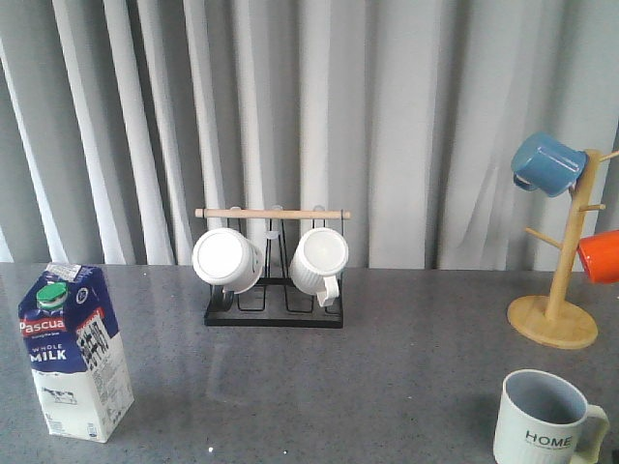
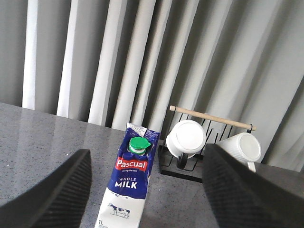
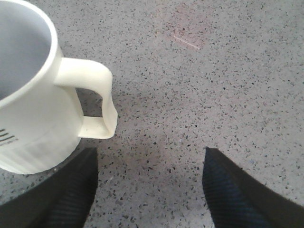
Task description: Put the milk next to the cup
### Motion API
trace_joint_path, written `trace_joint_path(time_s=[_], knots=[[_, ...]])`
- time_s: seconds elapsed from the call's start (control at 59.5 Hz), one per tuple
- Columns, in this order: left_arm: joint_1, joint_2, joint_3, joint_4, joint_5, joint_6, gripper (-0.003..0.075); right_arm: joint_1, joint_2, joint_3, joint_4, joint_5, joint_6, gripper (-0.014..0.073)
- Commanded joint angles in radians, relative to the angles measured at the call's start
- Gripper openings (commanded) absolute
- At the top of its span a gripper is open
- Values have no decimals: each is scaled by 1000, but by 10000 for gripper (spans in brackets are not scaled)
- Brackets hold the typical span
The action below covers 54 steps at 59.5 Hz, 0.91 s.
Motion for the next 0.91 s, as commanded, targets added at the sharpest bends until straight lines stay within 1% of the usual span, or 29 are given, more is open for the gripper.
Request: trace_joint_path(time_s=[0.0,0.202,0.404,0.488,0.706,0.807,0.891], knots=[[3,14,-34,-6,-70,1,486,-5,-17,-26,-1,-77,-5,458],[3,14,-34,-6,-70,0,486,-5,-17,-26,53,-80,-6,458],[3,14,-34,-6,-76,0,486,-4,-17,-26,71,-70,-6,458],[3,14,-34,-6,-77,0,486,7,-12,-26,59,-69,-19,458],[3,14,-34,-6,-77,0,486,6,-8,-26,66,-114,-9,457],[3,14,-34,-6,-76,0,486,6,-4,-26,73,-110,-6,457],[3,14,-34,-6,-77,1,486,18,-1,-26,105,-116,-7,457]])
